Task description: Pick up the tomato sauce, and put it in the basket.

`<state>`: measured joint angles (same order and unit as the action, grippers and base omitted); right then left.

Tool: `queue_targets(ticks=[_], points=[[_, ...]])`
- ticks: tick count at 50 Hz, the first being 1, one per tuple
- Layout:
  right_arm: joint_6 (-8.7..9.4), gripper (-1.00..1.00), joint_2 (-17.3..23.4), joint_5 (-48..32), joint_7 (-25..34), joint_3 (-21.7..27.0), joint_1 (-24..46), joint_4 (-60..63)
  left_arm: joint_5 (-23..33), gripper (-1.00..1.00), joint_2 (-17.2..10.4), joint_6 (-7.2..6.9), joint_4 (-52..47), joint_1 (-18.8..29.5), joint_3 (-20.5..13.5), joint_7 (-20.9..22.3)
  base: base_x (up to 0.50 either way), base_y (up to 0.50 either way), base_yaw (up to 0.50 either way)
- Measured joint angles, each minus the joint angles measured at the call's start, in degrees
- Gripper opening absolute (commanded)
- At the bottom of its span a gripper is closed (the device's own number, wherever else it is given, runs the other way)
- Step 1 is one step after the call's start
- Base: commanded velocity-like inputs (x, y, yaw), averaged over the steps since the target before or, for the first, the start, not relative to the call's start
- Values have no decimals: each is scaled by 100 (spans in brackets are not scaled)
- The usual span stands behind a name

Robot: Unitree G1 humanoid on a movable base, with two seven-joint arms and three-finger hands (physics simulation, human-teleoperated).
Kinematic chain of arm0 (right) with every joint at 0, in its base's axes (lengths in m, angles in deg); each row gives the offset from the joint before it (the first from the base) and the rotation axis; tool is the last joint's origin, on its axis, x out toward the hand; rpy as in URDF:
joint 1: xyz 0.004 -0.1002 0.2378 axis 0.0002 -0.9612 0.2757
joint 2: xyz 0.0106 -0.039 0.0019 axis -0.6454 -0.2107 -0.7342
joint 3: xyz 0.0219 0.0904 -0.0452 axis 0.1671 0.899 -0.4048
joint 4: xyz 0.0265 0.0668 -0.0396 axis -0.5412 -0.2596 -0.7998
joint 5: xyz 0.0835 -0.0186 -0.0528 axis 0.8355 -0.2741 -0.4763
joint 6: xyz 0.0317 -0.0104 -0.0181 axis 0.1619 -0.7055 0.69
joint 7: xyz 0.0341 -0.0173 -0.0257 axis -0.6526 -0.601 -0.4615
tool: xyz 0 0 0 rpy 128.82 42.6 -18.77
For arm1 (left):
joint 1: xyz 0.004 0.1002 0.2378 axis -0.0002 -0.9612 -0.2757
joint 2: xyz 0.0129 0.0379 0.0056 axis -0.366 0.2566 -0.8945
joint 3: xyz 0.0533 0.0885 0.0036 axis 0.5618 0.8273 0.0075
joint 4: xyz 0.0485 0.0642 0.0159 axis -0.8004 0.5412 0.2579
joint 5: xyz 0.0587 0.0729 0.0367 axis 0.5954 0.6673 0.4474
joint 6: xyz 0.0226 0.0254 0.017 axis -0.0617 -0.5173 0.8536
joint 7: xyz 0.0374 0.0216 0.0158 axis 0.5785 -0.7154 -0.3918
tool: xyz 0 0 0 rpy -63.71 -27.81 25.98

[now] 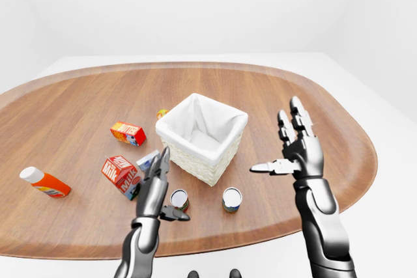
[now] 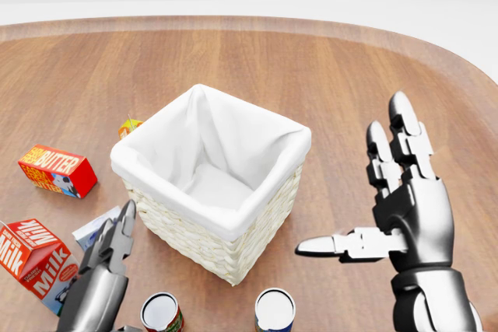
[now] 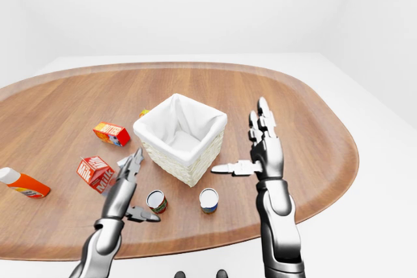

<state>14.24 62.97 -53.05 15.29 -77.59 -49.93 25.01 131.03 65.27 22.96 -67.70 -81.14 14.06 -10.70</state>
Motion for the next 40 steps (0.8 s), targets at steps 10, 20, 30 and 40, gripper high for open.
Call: queue_targets(ticks=[10,20,30,40], points=[[0,100,0,-3,0,-2,2,-5,21,100,-20,0,234,79,-10,-94,0,0,0],[0,100,0,-5,0,-2,5,-12,38,100,-38,0,468,160,-23,-179,0,0,0],[0,100,1,-5,-1,2,7,-24,49,100,-54,0,656,220,-33,-245,0,0,0],[0,100,-3,-11,5,-6,-6,-44,53,100,-72,0,851,299,-54,-316,0,0,0]])
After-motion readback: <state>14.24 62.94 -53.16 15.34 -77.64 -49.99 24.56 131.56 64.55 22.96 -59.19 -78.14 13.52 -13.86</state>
